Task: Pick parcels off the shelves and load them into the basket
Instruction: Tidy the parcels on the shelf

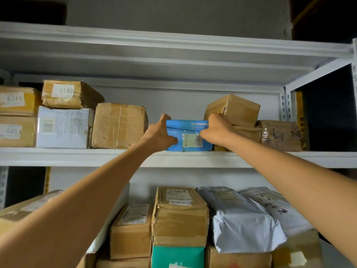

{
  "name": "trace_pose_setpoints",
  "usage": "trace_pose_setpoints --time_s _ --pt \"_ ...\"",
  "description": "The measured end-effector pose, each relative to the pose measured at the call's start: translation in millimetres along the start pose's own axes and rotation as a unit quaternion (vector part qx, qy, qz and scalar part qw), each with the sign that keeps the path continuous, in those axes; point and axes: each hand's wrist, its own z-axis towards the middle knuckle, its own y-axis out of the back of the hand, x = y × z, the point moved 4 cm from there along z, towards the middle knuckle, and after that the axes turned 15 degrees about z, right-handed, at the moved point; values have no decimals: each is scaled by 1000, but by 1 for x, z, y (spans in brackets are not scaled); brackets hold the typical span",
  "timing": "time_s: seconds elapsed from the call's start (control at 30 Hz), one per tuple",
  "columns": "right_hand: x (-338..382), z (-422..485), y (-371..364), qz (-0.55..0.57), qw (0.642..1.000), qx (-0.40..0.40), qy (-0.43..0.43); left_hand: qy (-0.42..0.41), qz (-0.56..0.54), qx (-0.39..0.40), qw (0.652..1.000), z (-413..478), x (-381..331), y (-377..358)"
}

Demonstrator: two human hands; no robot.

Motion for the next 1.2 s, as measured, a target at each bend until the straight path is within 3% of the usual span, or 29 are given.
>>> trace_pose_setpoints --time_s 0.17,0.37,0.6,0.77,0.97,1.2 --pt "-12 3 -11 84 992 -57 -69 9 -114 -85 990 -12 -1 7" --pt "-9 -8 -5 216 971 -87 -52 109 -271 -175 940 -23 2 9" --pt "-13 -12 -2 350 929 -109 -51 151 -482 -95 858 -23 17 9" --pt "-6 -12 -1 381 919 -105 -15 111 -506 -44 854 -24 17 10" --pt "-3 -21 1 382 914 -137 33 62 -563 -1 824 -23 16 13" --pt "7 -17 11 464 878 -86 83 11 -553 -44 832 -25 12 35"
